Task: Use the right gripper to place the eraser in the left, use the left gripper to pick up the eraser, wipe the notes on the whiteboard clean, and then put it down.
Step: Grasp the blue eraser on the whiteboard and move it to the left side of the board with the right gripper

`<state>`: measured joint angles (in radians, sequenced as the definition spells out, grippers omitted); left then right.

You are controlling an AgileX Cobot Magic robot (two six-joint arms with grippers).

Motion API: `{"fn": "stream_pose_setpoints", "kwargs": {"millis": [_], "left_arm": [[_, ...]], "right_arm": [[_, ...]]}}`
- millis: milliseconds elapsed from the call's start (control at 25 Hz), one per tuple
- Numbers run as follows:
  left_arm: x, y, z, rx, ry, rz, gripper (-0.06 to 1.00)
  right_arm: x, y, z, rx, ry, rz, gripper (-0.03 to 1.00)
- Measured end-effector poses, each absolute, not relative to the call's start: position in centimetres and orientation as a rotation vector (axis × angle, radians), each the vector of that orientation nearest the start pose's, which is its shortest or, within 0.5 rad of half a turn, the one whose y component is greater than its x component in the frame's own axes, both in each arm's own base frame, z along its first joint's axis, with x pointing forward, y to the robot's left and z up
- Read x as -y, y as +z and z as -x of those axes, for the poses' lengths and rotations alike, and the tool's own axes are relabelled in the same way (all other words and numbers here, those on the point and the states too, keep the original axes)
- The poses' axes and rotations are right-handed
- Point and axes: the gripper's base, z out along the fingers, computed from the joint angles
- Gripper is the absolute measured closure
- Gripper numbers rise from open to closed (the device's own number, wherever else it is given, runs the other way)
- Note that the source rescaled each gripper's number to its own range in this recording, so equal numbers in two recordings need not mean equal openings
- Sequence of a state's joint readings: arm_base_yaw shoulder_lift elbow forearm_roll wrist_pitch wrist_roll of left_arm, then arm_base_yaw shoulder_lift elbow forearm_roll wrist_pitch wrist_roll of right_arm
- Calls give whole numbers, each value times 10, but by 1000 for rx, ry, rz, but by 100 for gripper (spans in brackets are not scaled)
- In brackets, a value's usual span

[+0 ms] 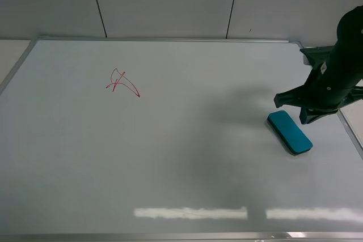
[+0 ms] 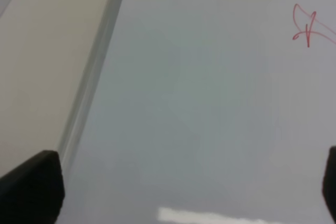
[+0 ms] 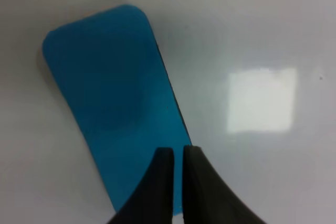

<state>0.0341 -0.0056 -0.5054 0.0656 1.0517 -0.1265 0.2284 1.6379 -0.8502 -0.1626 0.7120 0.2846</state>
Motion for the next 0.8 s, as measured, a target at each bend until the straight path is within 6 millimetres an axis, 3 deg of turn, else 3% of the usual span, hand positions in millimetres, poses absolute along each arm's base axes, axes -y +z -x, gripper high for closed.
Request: {"fn": "stream_pose_setpoints", "kwargs": {"millis": [480,800], "left_arm": [[-5,280,6,-2016,20,165,-6],[-5,280,6,-2016,20,165,-6]], "right_arm": [[-71,135,-287,-2923,-59,197,97],[-80,126,-288,-2956,-92,277,97]]}}
